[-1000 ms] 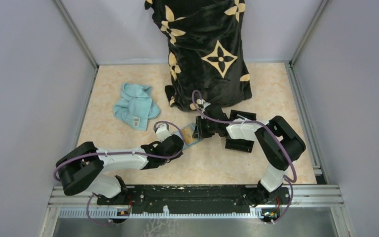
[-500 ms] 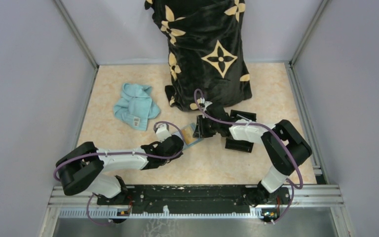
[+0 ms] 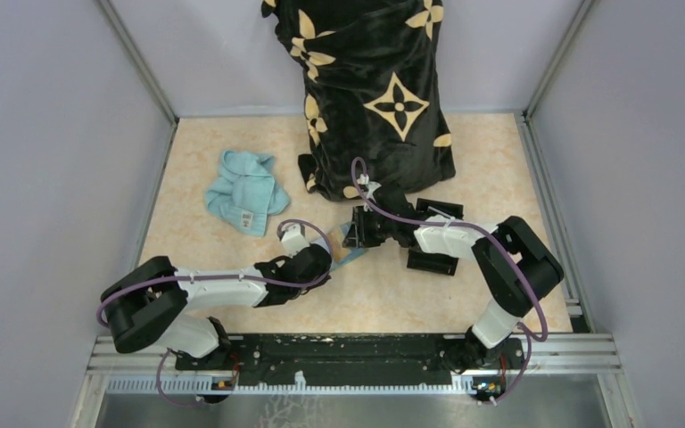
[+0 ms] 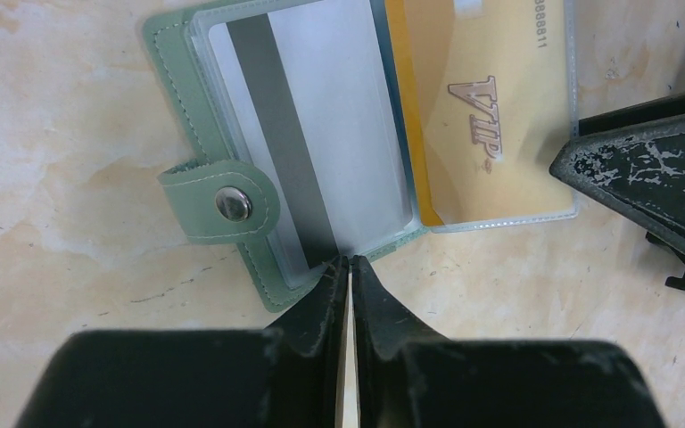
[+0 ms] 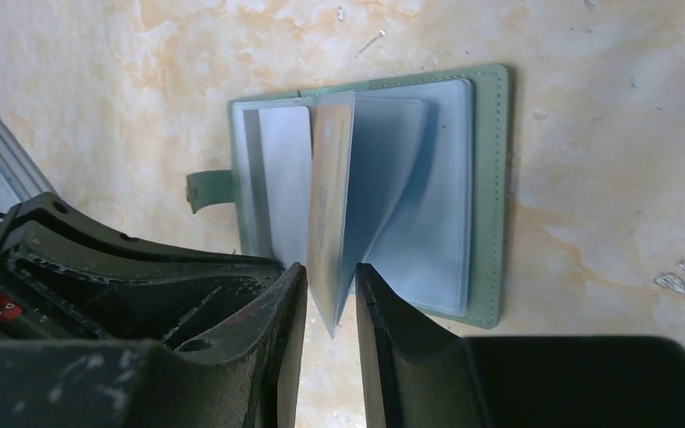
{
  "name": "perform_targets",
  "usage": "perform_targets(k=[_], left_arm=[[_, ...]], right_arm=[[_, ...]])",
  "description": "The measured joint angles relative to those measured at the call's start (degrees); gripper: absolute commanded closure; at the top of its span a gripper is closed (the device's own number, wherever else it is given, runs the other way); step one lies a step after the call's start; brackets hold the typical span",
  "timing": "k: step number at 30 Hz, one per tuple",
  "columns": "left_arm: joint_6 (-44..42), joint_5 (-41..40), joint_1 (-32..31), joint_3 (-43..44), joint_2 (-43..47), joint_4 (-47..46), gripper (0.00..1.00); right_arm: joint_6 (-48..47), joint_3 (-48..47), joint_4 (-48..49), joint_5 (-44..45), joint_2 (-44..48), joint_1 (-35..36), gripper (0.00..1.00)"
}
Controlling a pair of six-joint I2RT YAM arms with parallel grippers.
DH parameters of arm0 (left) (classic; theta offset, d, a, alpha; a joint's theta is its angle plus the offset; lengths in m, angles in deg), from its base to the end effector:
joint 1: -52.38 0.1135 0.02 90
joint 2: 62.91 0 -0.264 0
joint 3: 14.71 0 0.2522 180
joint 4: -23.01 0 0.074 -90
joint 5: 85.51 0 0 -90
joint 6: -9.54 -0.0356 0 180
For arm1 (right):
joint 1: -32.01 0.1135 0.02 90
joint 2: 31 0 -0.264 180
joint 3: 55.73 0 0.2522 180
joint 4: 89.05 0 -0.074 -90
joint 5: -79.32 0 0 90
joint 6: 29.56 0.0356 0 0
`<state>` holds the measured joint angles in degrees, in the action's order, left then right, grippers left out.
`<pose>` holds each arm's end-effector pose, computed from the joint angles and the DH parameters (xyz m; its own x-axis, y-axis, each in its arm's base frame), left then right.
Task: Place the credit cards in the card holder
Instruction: Turn over the card slot in the card holder.
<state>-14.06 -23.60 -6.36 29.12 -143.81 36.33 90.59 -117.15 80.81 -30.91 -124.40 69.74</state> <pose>0.1423 -0.2022 0.1409 -0.7084 -0.3910 -0.5877 -0.1268 0.8895 -0.4390 0.2529 0.2112 0.1714 -0.8490 -0.0610 -0.5249 -0.4055 0.7121 0.5731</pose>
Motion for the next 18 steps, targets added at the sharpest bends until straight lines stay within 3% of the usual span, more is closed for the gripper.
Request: perform_targets(k=[18], left_arm=[[1.38,0.02,-0.02,-2.05,1.2,-2.14,0.89]], right_arm=[[2.97,-0.07,3.1,-1.9,-0.04,3.5,0.72]])
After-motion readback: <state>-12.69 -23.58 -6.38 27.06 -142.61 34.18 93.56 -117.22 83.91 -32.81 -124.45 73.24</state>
